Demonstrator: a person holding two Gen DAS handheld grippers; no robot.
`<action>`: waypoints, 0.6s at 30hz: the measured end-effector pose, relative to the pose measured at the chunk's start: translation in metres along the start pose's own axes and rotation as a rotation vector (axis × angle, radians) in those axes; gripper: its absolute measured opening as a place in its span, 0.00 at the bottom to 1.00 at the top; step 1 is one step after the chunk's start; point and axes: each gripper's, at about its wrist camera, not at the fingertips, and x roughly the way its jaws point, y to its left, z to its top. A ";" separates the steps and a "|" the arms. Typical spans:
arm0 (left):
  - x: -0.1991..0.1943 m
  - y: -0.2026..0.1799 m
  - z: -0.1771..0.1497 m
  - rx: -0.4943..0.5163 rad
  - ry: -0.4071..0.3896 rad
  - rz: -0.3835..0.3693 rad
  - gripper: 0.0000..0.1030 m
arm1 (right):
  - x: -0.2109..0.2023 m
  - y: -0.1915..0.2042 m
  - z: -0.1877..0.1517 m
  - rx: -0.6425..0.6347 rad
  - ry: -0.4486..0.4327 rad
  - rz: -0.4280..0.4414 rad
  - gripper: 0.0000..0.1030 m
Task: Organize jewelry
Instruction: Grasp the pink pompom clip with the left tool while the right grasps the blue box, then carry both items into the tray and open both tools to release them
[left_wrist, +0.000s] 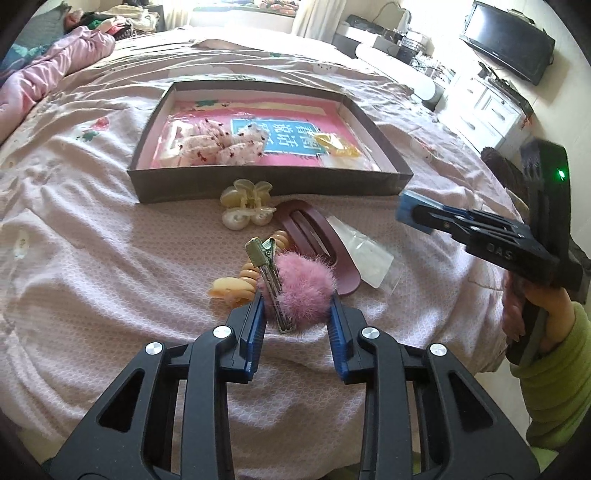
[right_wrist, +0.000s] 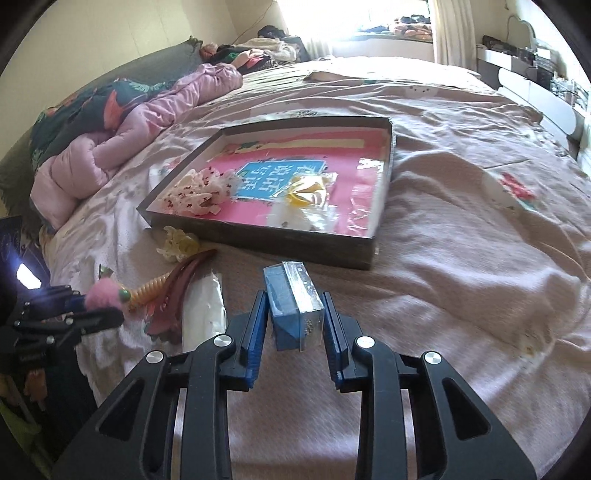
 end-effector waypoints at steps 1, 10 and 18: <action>-0.002 0.002 0.000 -0.003 -0.003 0.002 0.22 | -0.003 -0.001 -0.001 -0.001 -0.003 -0.003 0.26; -0.012 0.017 0.011 -0.030 -0.042 0.029 0.22 | -0.028 0.002 -0.001 -0.006 -0.045 -0.001 0.26; -0.022 0.038 0.030 -0.057 -0.083 0.053 0.22 | -0.034 0.017 0.013 -0.032 -0.077 0.021 0.26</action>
